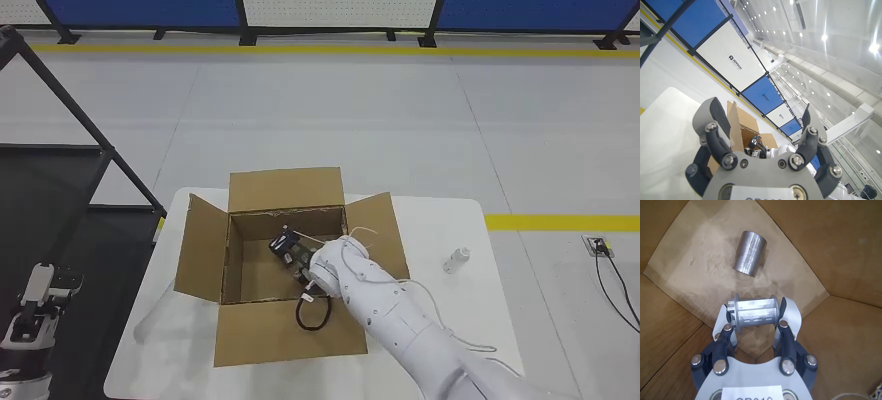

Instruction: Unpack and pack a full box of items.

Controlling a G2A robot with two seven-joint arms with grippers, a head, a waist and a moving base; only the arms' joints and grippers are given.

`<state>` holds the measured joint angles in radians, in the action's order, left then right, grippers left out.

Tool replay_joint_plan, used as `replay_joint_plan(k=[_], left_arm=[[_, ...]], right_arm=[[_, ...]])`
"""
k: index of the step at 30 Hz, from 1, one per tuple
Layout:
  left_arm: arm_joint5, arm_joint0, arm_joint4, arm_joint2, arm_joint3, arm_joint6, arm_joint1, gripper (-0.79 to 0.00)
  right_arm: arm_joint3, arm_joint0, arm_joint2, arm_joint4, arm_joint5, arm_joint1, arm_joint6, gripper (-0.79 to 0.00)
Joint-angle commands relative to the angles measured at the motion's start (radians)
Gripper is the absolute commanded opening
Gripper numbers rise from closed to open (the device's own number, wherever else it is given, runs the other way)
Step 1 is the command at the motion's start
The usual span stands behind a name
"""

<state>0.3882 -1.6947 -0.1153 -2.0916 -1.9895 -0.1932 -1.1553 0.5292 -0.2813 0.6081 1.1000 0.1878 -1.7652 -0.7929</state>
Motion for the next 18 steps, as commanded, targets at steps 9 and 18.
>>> replay_joint_plan(k=[9, 18], left_arm=[[0.000, 0.000, 0.000, 0.000, 0.000, 0.000, 0.000, 0.000], [0.000, 0.000, 0.000, 0.000, 0.000, 0.000, 0.000, 0.000]], right_arm=[[-0.085, 0.029, -0.007, 0.004, 0.009, -0.036, 0.063, -0.028], [-0.026, 0.012, 0.025, 0.020, 0.015, -0.020, 0.130, 0.000]])
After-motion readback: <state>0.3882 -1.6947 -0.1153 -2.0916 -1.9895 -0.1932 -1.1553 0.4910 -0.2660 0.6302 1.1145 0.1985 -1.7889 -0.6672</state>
